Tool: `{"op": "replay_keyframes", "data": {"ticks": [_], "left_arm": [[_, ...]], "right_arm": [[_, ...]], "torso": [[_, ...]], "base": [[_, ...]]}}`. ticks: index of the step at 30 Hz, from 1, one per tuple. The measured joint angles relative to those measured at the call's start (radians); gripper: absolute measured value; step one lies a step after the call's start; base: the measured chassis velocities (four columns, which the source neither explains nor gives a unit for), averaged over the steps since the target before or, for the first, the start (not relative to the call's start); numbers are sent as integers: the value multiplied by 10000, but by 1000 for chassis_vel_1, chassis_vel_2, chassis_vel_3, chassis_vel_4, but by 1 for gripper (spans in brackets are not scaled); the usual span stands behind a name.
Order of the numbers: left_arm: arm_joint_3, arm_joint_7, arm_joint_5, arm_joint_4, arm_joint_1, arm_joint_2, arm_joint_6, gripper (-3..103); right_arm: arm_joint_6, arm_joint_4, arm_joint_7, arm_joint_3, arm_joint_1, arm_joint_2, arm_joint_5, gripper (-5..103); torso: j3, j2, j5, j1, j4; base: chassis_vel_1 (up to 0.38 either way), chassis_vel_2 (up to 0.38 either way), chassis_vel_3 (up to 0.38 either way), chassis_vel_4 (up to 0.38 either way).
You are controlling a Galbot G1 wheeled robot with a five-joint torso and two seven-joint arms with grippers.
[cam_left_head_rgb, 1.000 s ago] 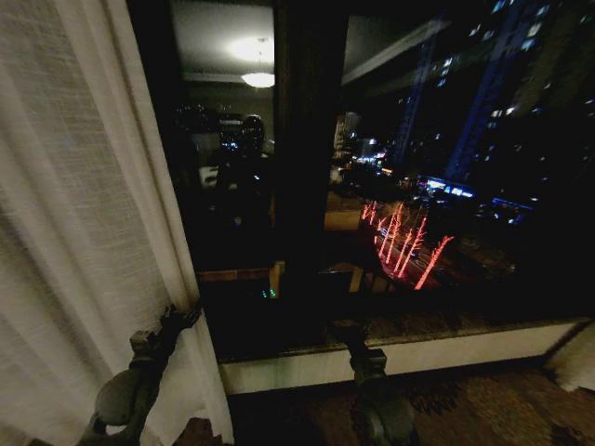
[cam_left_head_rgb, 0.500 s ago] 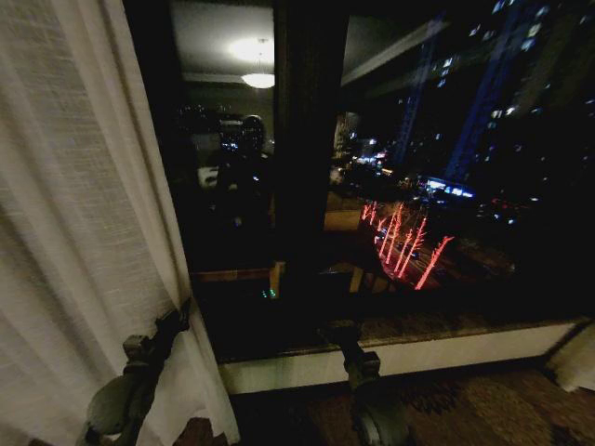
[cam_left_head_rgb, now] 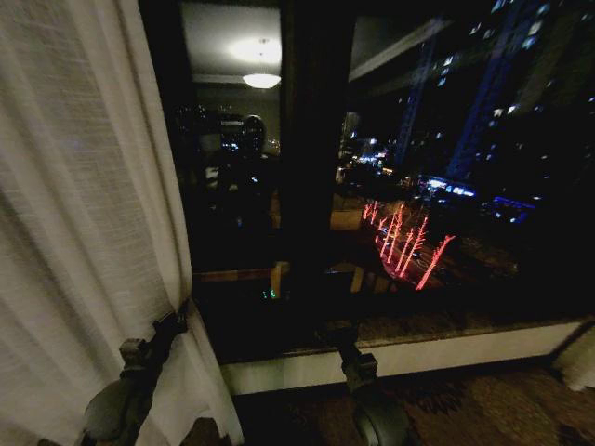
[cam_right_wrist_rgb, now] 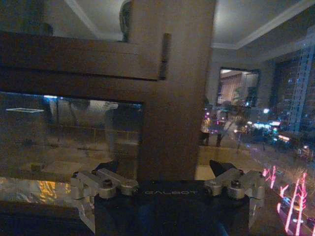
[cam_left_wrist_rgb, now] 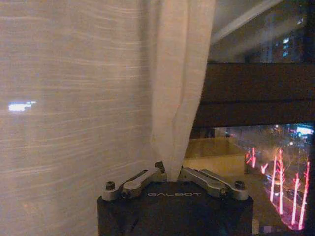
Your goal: Open the curtains by pulling them apart, changing their state from closed to fully open.
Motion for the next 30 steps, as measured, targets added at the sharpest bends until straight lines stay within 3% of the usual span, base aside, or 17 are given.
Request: {"op": "replay_keyframes", "data": {"ticks": [30], "left_arm": [[-320,-60,110,-841,626,-299,-21,0]], "right_arm": [[105,340,-6,-37,-324,-186,193,100]], "torso": [[0,-1,0,0,1]], "base": [[333,334,-331,-323]]}}
